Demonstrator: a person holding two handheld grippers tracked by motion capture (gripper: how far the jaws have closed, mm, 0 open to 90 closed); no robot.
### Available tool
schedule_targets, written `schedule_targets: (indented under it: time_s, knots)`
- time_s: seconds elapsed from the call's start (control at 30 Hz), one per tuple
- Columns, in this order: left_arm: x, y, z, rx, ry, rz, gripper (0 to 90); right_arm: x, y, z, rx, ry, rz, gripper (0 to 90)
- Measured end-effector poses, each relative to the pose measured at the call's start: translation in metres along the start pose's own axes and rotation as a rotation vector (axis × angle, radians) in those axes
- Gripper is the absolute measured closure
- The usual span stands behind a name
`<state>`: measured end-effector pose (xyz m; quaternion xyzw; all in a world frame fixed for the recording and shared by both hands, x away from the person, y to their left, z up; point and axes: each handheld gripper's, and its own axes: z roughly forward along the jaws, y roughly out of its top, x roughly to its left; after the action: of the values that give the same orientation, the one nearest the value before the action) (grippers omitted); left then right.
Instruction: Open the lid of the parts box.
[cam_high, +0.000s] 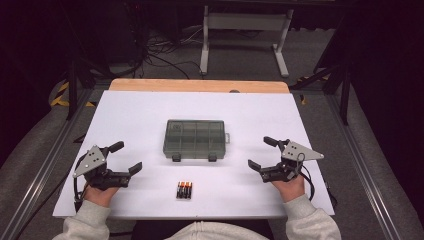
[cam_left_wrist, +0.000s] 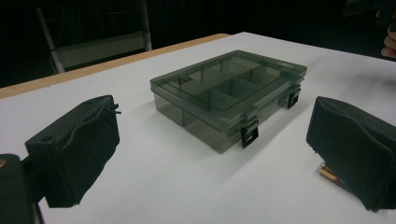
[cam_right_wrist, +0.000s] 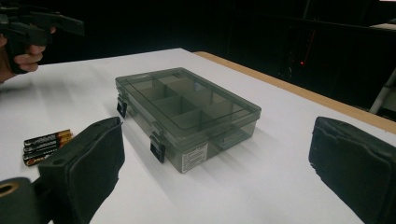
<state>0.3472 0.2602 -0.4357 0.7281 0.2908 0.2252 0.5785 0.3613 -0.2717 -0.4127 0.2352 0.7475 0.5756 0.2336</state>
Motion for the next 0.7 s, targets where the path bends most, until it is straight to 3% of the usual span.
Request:
schedule_targets:
  time_s: [0.2, 0.53, 0.7]
  knots:
    - [0.0, 0.001, 0.001, 0.015, 0.003, 0.018, 1.6, -0.001, 0.0, -0.001, -0.008, -0.002, -0.004, 4.1]
    - [0.003, 0.004, 0.004, 0.048, -0.013, -0.018, 1.4, -0.002, 0.002, 0.003, 0.0, -0.002, -0.004, 3.5]
    - [0.008, 0.006, 0.016, 0.058, -0.019, -0.025, 1.7, -0.002, 0.009, 0.011, 0.0, 0.01, -0.008, 3.5]
